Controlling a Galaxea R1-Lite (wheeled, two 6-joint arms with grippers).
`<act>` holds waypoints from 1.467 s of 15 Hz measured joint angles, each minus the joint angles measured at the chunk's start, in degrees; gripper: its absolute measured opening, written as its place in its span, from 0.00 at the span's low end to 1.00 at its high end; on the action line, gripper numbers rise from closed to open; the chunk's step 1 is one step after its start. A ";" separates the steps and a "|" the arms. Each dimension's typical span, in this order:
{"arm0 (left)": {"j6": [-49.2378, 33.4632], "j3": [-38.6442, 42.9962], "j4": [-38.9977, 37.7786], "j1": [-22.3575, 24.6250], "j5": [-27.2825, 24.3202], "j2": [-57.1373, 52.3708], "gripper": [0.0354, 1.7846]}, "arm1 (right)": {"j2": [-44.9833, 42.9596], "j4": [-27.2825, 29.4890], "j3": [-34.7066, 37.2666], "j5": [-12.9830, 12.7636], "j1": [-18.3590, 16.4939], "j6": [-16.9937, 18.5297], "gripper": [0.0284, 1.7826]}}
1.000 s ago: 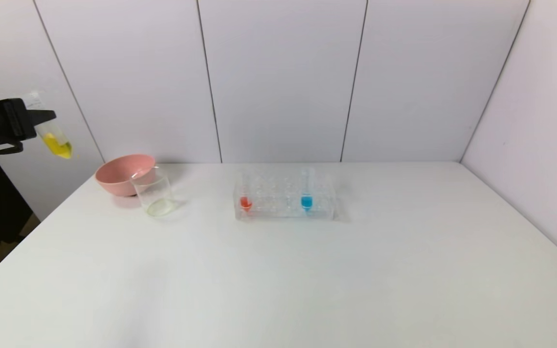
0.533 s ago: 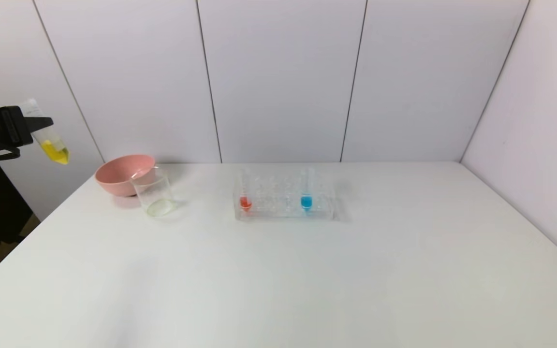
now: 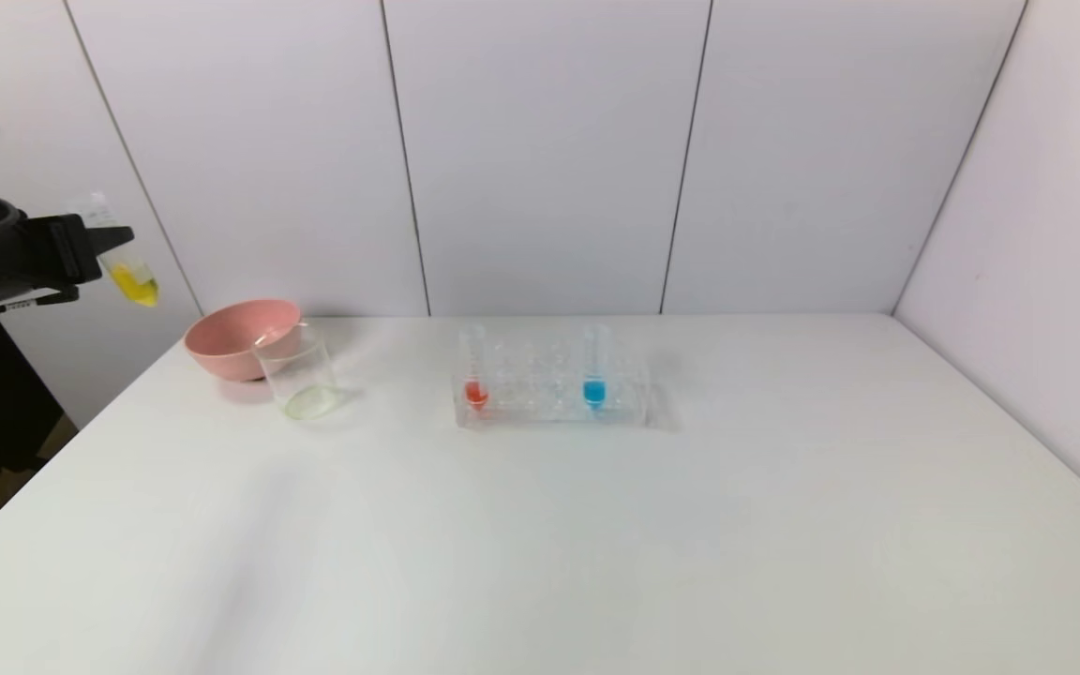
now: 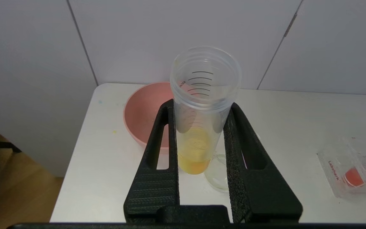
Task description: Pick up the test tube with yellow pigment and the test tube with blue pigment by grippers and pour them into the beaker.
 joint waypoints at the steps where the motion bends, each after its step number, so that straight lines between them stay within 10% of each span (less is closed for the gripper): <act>1: 1.41 -1.16 0.02 0.00 -3.62 1.62 0.23 | 0.00 0.00 0.00 0.00 0.00 0.00 0.96; 9: 22.15 -12.90 12.26 0.91 -16.26 11.35 0.23 | 0.00 0.00 0.00 0.00 0.00 0.00 0.96; 17: 61.32 -39.52 48.47 2.16 -18.77 21.27 0.23 | 0.00 0.00 0.00 0.00 0.00 0.01 0.96; 22: 80.75 -48.30 58.22 1.88 -17.92 26.27 0.23 | 0.00 0.00 0.00 0.00 0.00 0.00 0.96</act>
